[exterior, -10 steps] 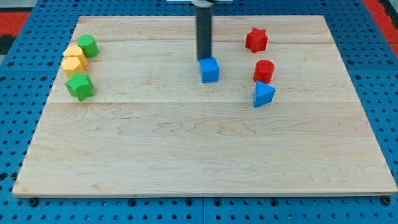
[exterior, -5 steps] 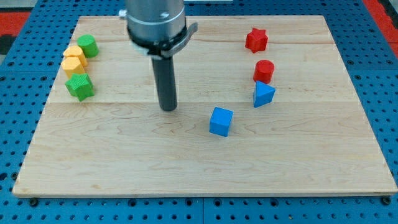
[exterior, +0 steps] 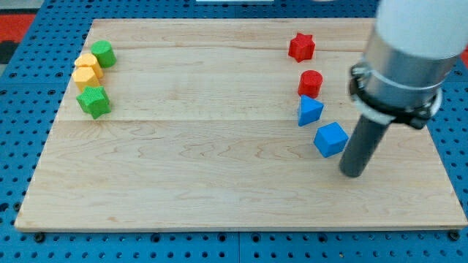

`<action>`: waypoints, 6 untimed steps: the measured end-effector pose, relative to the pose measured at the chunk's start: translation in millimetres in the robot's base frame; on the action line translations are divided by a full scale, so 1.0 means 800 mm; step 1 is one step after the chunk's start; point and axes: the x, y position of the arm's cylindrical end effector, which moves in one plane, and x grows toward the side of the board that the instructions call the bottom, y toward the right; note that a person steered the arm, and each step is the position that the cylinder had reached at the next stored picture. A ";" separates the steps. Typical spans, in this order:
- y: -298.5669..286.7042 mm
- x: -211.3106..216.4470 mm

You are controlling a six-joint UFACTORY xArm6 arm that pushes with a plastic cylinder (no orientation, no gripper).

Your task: Place the blue cube below the blue triangle

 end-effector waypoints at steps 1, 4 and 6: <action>-0.007 -0.054; 0.007 -0.122; -0.023 -0.073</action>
